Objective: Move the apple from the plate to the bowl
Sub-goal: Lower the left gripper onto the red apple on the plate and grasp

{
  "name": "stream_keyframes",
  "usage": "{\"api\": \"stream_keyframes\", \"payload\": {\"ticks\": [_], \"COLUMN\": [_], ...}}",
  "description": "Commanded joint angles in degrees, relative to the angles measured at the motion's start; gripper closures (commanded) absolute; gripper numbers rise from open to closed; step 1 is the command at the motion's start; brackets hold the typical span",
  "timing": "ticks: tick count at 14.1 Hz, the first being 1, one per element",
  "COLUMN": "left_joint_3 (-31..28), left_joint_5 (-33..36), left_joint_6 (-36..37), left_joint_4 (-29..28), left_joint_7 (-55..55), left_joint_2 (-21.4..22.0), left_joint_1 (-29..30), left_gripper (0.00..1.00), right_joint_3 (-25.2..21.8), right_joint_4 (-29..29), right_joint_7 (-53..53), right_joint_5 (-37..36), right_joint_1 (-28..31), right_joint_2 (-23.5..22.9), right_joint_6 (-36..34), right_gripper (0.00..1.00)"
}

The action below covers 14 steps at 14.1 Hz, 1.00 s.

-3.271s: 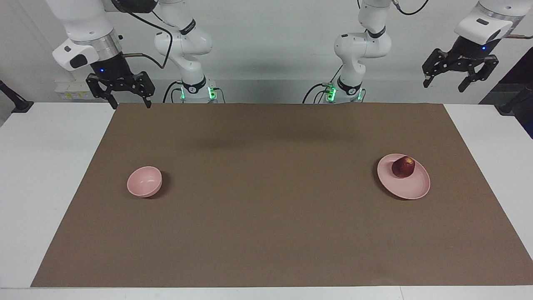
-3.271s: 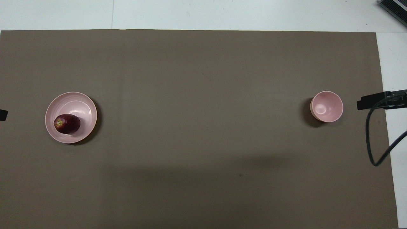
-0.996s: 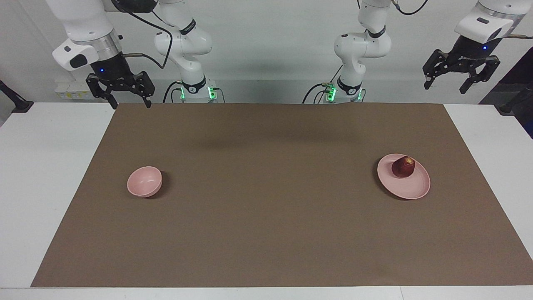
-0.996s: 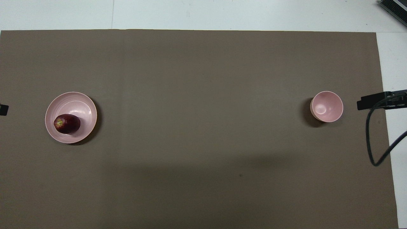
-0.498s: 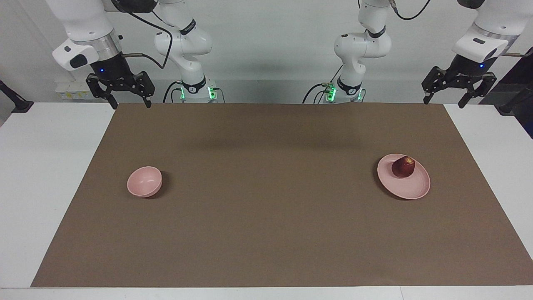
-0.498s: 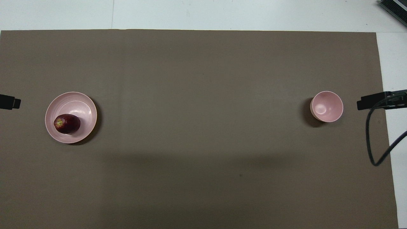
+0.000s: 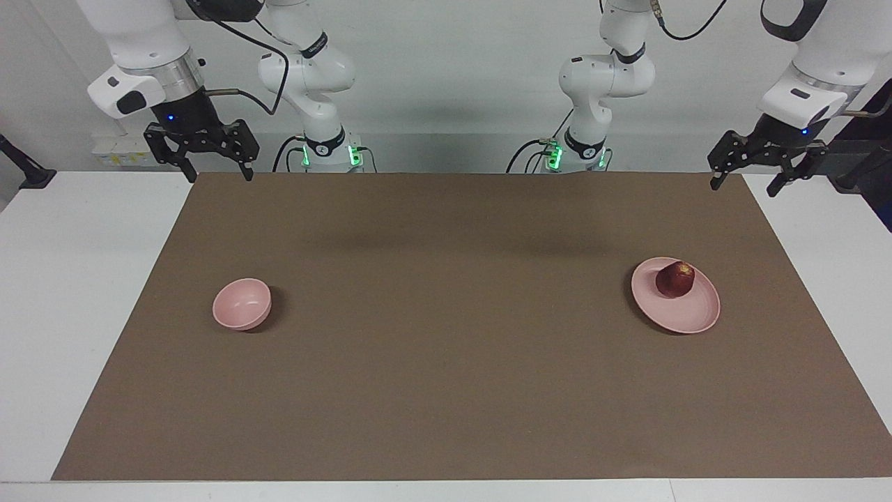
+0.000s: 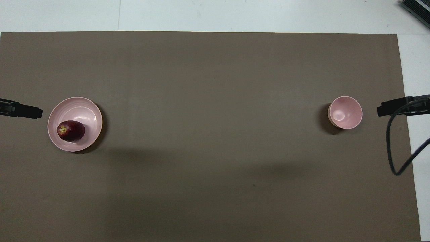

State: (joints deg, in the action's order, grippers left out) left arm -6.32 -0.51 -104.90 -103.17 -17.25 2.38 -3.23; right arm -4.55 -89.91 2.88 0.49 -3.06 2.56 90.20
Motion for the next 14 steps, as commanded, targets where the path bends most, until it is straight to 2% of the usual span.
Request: {"api": "stream_keyframes", "payload": {"ticks": [1,5,10,13,14], "left_joint_3": [-0.1,-0.1,-0.1,-0.27,-0.27], "left_joint_5": [-0.64,-0.64,-0.9,-0.9,-0.9], "left_joint_6": [-4.69,-14.0,-19.98,-29.01,-30.44], "left_joint_4": [-6.76,-13.88,-17.22,-23.9,-24.26], "left_joint_7": [-1.38,-1.38,-1.47,-1.99,-2.08], "left_joint_2": [2.01,1.57,-1.59,-2.21,-2.82], "left_joint_1": [0.41,0.41,0.59,1.03,1.11], "left_gripper": [0.0,0.0,0.0,0.0,0.0], "right_joint_3": [-0.02,-0.03,0.59,0.59,0.76], "right_joint_4": [-0.53,-0.18,-2.02,-1.41,-1.32], "right_joint_7": [-0.68,-0.07,0.12,-0.41,-0.59], "right_joint_5": [0.3,-1.02,-0.76,0.03,0.12], "right_joint_1": [0.42,0.42,-2.55,-4.24,-4.41], "right_joint_2": [0.34,0.69,0.43,-2.63,-3.78], "right_joint_6": [-0.11,-1.16,-1.79,-0.82,0.05], "right_gripper": [0.0,0.0,0.0,0.0,0.0]}}
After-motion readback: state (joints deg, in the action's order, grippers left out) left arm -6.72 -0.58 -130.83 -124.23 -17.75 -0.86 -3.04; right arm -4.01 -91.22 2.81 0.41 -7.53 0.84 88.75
